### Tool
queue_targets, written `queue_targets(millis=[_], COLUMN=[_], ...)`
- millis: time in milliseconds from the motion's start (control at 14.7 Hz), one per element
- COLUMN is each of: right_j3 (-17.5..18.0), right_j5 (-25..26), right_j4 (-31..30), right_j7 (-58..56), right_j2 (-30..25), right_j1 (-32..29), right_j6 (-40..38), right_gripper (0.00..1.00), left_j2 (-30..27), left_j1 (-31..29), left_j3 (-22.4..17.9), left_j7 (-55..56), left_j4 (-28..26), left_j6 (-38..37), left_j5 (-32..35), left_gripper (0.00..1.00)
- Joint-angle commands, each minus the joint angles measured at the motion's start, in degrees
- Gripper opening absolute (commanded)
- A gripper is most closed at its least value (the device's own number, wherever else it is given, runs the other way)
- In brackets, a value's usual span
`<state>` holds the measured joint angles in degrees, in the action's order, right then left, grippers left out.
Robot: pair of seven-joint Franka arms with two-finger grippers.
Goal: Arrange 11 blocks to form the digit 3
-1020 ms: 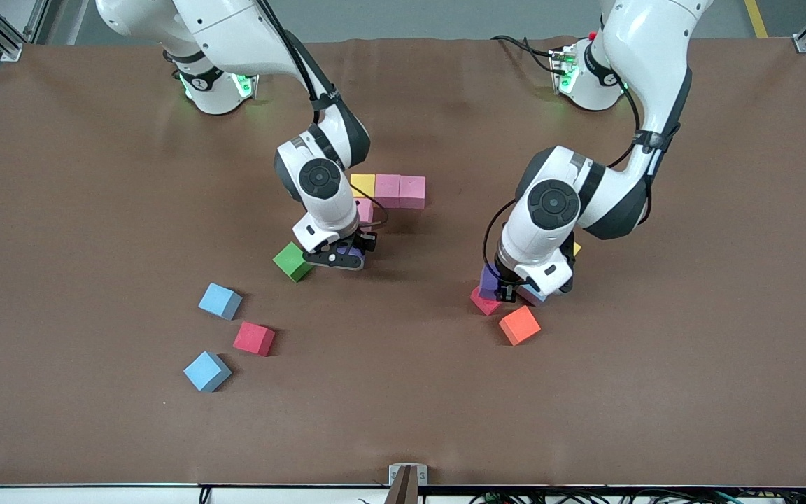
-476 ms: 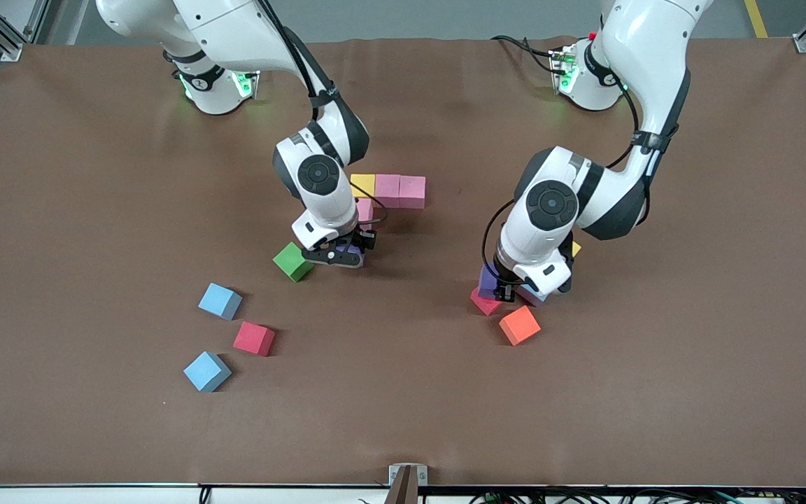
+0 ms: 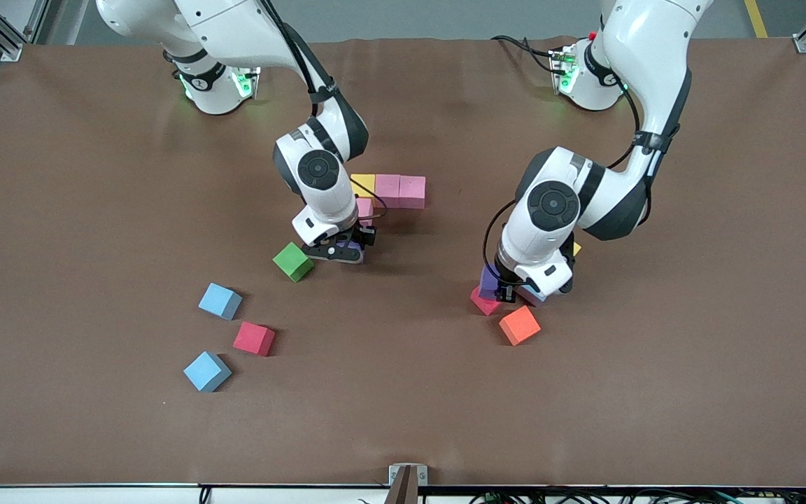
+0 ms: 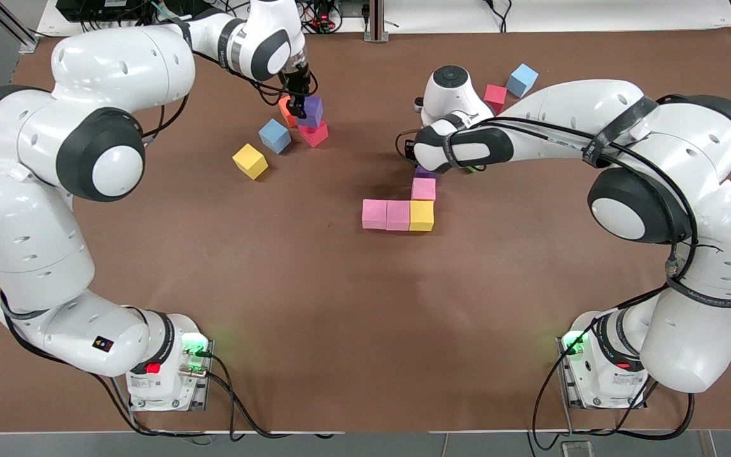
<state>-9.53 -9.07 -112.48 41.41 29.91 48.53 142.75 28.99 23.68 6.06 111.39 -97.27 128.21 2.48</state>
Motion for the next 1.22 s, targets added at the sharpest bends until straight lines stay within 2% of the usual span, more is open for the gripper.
queue_targets(millis=[0, 1156], right_j3=[-0.58, -0.49], right_j5=[-0.15, -0.15], right_j4=[-2.49, -3.28], right_j7=[0.95, 1.13], right_j2=[-2.14, -2.22], right_j1=[1.13, 2.18], right_j6=[0.77, 0.95], right_gripper=[0.01, 0.01], left_j2=[0.71, 0.71], left_j1=[-0.03, -0.30], left_j3=[0.09, 0.01], left_j7=[-0.12, -0.30], left_j4=[1.56, 1.56], left_j6=[-1.03, -1.03], left_j5=[-0.81, -0.72], left_gripper=[0.32, 0.32])
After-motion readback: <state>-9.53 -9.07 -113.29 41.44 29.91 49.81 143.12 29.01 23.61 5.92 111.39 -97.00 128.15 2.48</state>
